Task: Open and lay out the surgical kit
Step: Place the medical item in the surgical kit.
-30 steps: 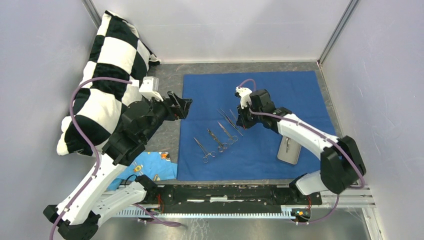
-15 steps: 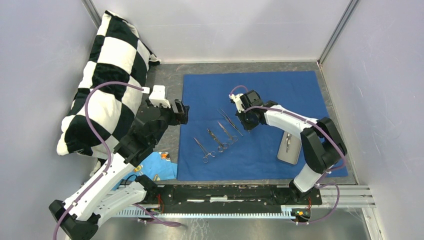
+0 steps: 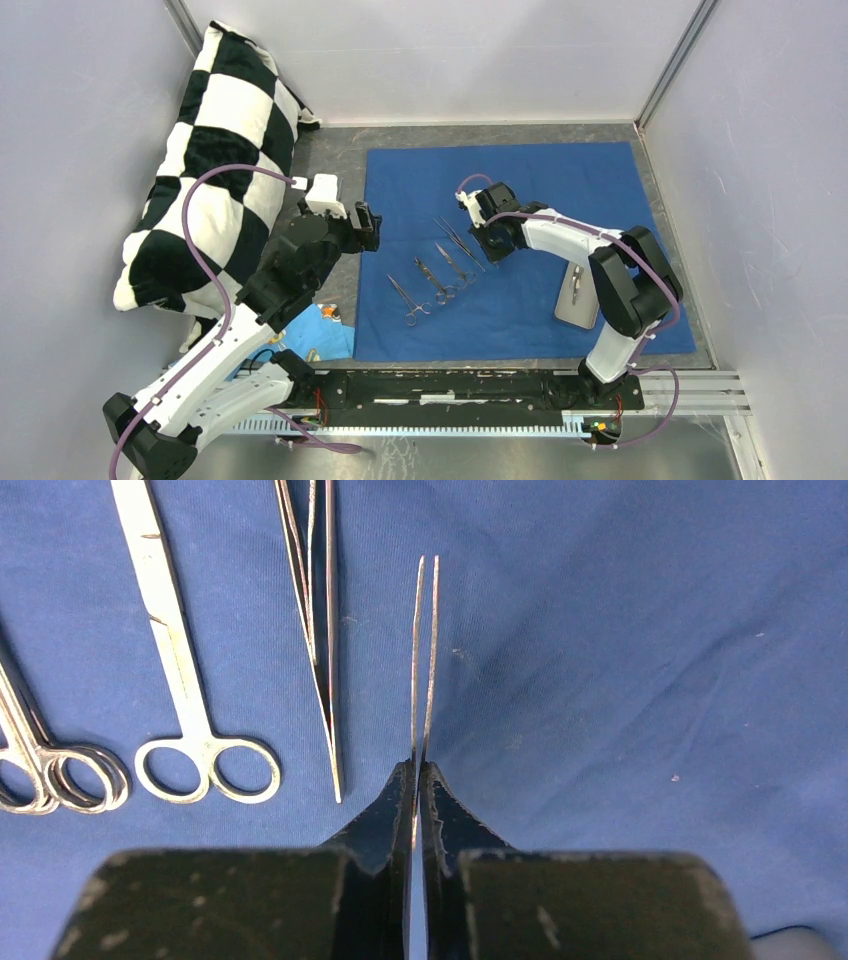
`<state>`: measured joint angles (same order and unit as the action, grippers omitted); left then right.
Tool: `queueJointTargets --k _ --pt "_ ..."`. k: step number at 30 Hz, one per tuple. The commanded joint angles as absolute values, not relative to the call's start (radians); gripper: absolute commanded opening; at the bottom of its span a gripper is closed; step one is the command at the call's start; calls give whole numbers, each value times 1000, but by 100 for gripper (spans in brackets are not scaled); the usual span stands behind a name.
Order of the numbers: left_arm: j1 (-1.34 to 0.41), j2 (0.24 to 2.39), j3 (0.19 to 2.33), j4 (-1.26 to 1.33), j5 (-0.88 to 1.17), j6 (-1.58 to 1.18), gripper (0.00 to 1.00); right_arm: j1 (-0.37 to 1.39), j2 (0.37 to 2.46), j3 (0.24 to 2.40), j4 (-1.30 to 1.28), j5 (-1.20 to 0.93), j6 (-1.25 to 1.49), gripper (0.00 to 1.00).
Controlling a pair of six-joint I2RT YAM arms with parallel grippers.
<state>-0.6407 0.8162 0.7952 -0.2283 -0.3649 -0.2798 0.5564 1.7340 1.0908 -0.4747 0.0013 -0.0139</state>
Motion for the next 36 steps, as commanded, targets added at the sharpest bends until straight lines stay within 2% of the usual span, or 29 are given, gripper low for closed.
queueJointTargets --k 1,25,32,36 --pt "-640 811 789 -174 -367 -223 88 560 1753 1130 -453 21 -23 6" --pt "-640 825 784 -169 -350 -214 87 560 1799 1157 -457 64 -34 16" --pt "-640 827 785 -169 -344 -213 87 560 1756 1194 -509 77 -35 28" --pt "-640 825 784 -171 -342 -214 87 559 1658 1211 -561 136 -37 32"
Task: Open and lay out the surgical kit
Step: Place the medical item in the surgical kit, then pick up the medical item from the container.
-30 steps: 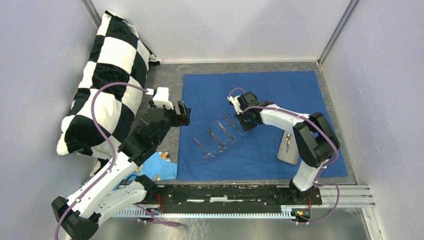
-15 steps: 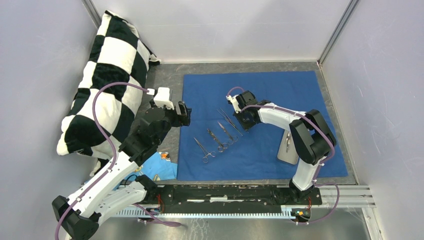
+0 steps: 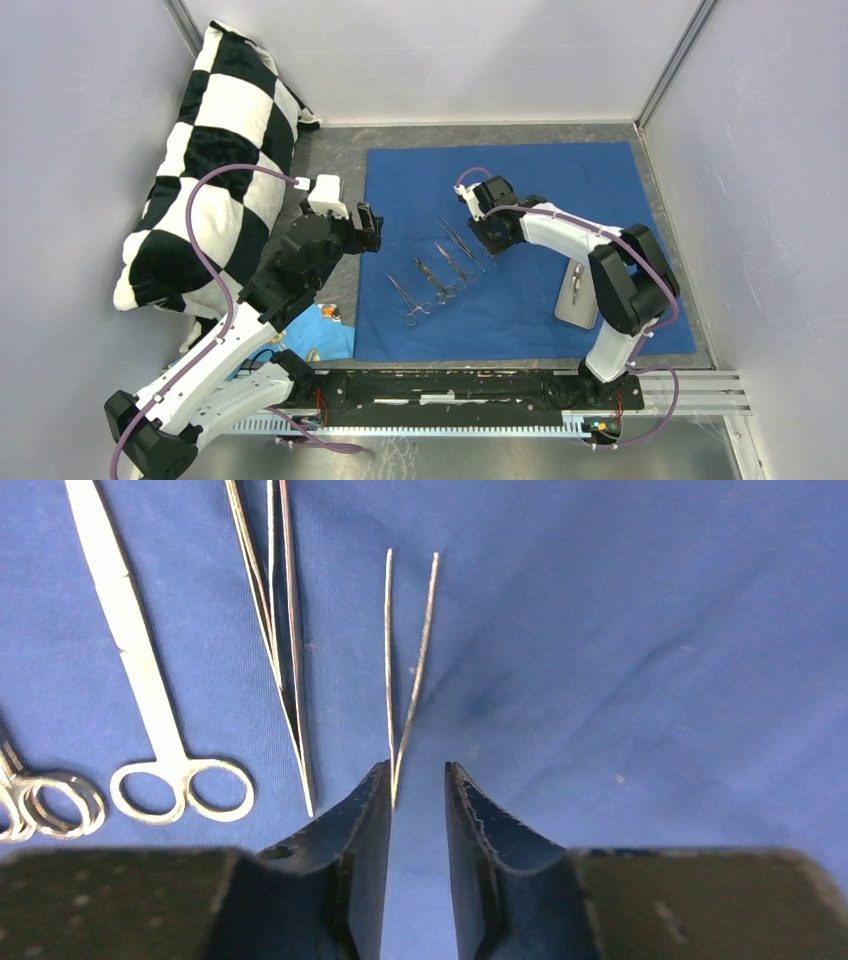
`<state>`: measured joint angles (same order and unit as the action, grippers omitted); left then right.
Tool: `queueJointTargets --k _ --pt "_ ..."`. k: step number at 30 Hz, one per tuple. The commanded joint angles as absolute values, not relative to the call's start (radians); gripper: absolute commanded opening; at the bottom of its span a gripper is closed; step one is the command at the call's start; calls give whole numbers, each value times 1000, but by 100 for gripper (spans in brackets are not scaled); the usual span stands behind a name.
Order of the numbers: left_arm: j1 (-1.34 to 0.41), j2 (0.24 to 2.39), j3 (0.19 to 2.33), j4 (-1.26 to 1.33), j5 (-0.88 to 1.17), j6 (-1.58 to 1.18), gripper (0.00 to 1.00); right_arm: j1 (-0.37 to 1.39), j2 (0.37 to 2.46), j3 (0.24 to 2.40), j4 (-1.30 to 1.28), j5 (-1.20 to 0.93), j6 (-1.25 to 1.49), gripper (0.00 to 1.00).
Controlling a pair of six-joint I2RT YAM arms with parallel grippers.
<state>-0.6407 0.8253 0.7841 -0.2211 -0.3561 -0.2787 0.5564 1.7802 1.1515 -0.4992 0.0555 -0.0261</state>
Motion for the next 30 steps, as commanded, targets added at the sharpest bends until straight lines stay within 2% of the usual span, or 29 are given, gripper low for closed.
queueJointTargets --k 1,7,9,12,15,17,30 --pt "-640 825 785 -171 -342 -213 87 559 1613 1204 -569 167 -37 34" --pt "-640 817 783 -172 -333 -214 87 449 1313 1019 -560 265 -22 45" --pt "-640 816 785 -171 -329 -215 87 323 1220 915 -526 233 19 48" --pt "-640 812 784 -169 -321 -216 87 113 1128 783 -479 68 92 48" --pt "-640 812 783 -169 -316 -219 87 -59 1112 694 -456 -46 135 47" --pt "-640 812 782 -170 -314 -220 87 -113 1130 651 -439 -98 134 46" --pt "-640 818 782 -169 -304 -221 87 -194 1247 611 -232 -126 167 30"
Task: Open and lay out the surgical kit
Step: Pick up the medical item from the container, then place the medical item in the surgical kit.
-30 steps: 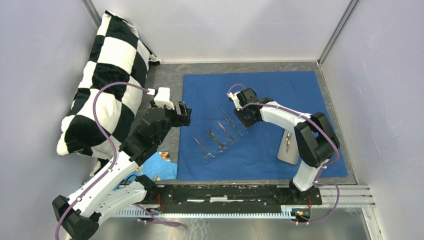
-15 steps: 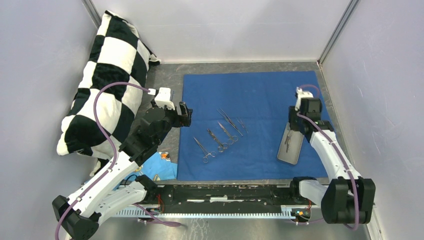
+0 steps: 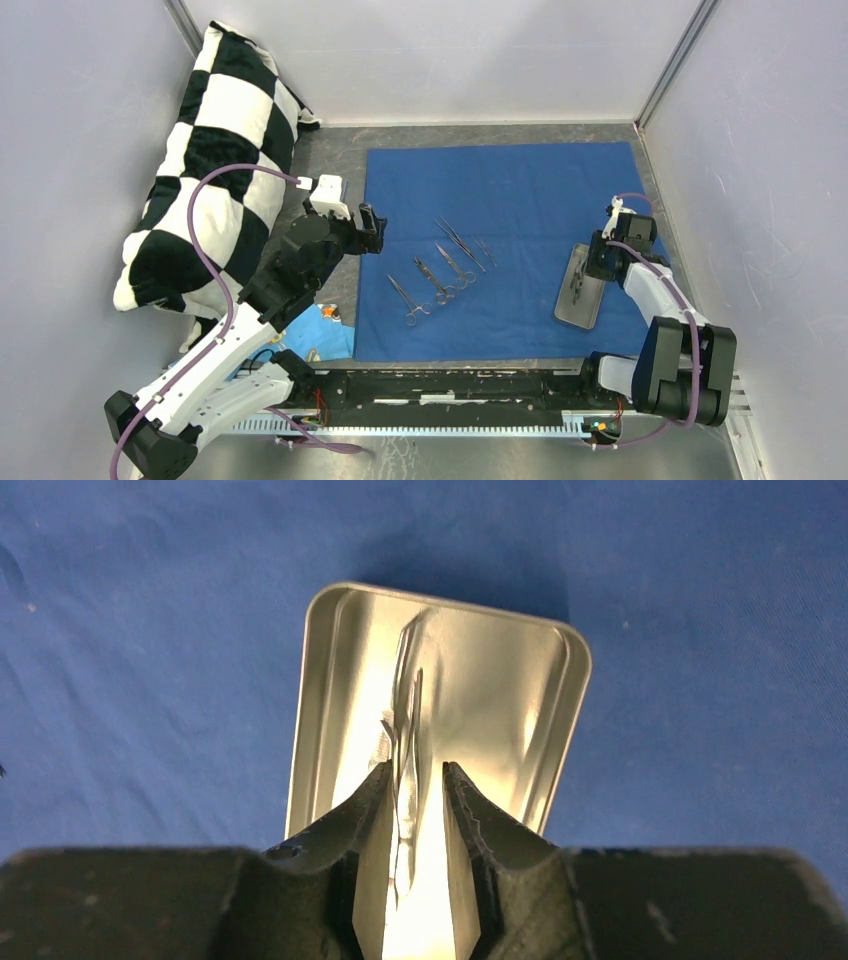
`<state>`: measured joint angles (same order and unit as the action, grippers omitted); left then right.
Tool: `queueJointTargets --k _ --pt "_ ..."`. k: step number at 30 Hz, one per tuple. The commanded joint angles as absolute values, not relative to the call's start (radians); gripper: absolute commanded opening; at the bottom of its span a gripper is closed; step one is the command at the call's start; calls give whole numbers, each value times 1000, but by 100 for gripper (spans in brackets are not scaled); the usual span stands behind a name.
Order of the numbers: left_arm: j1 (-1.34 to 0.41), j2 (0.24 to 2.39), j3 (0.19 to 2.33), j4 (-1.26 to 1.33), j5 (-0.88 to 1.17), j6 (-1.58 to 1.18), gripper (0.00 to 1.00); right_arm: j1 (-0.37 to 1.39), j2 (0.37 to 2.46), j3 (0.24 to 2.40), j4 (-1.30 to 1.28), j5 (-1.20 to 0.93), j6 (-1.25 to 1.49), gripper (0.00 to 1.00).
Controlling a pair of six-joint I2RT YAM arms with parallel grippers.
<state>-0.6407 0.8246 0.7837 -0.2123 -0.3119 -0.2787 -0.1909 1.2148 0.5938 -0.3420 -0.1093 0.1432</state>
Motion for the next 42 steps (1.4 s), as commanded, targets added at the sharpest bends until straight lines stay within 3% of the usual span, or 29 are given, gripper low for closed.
queueJointTargets --k 1,6,13,19,25,28,30,36,42 --pt "-640 819 783 -169 -305 -222 87 -195 1263 616 -227 -120 167 29" --pt "-640 823 782 -169 -306 -221 87 -195 1314 628 -209 -123 160 22" --pt "-640 829 784 -167 -303 -222 87 -195 1259 619 -241 -112 140 1" --pt "-640 836 787 -168 -281 -227 87 -195 1091 641 -334 -110 103 0" --pt "-640 859 802 -161 -144 -294 88 -179 874 575 -170 -555 78 0" --pt "-640 909 848 -177 -23 -355 88 -109 832 513 54 -834 191 0" --pt "-640 950 877 -178 78 -418 88 -21 841 500 175 -911 270 0" --pt "-640 1026 824 38 403 -638 81 254 905 497 458 -861 469 0" --pt "-640 1072 758 180 514 -766 76 432 1016 564 585 -837 537 0"
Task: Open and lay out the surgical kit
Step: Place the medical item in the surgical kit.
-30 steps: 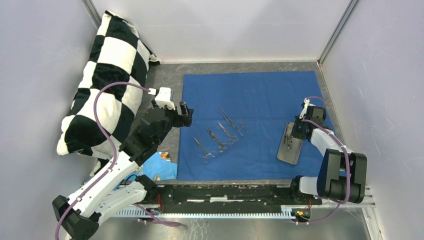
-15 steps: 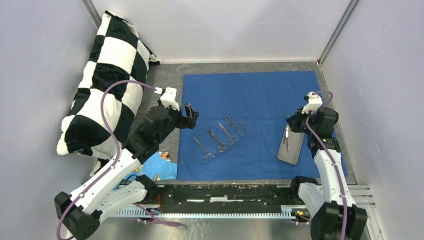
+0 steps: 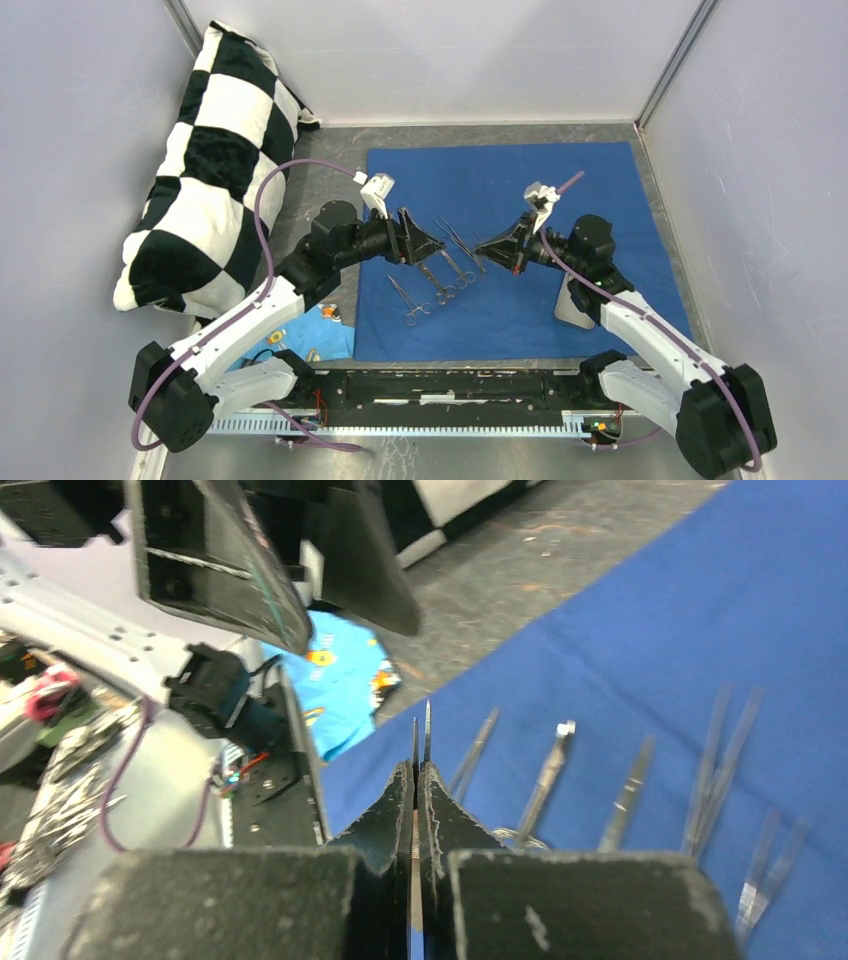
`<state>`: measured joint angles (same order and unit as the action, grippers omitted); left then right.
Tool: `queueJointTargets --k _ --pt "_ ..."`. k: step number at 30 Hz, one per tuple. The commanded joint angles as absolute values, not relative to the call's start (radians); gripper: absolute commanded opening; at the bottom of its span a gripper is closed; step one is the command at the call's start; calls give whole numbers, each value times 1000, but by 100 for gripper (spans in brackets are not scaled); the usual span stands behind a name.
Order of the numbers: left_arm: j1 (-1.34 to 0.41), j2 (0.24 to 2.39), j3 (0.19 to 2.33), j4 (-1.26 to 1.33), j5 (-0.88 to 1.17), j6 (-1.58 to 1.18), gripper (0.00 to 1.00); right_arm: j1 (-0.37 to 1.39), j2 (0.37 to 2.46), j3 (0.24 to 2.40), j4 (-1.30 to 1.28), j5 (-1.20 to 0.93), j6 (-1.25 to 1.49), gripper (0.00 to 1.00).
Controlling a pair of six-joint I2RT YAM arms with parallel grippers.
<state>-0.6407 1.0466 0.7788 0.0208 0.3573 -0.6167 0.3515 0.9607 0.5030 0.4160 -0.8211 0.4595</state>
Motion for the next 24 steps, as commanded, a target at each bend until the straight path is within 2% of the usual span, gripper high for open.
queueJointTargets --k 1,8,12,16,19,22,24 --pt "-640 1078 751 204 533 -782 76 457 1038 578 586 -836 537 0" --pt "-640 1060 663 414 594 -868 62 552 1131 612 696 -858 619 0" --pt "-640 1031 599 499 601 -910 59 556 1131 609 714 -864 633 0" --pt "-640 1019 555 604 628 -956 48 559 1142 601 760 -879 675 0" --pt "-640 1025 552 620 631 -968 41 571 1154 603 784 -895 691 0" --pt "-640 1030 550 631 635 -977 40 582 1161 606 783 -905 691 0" --pt "-640 1025 537 663 642 -989 34 586 1163 605 783 -904 692 0"
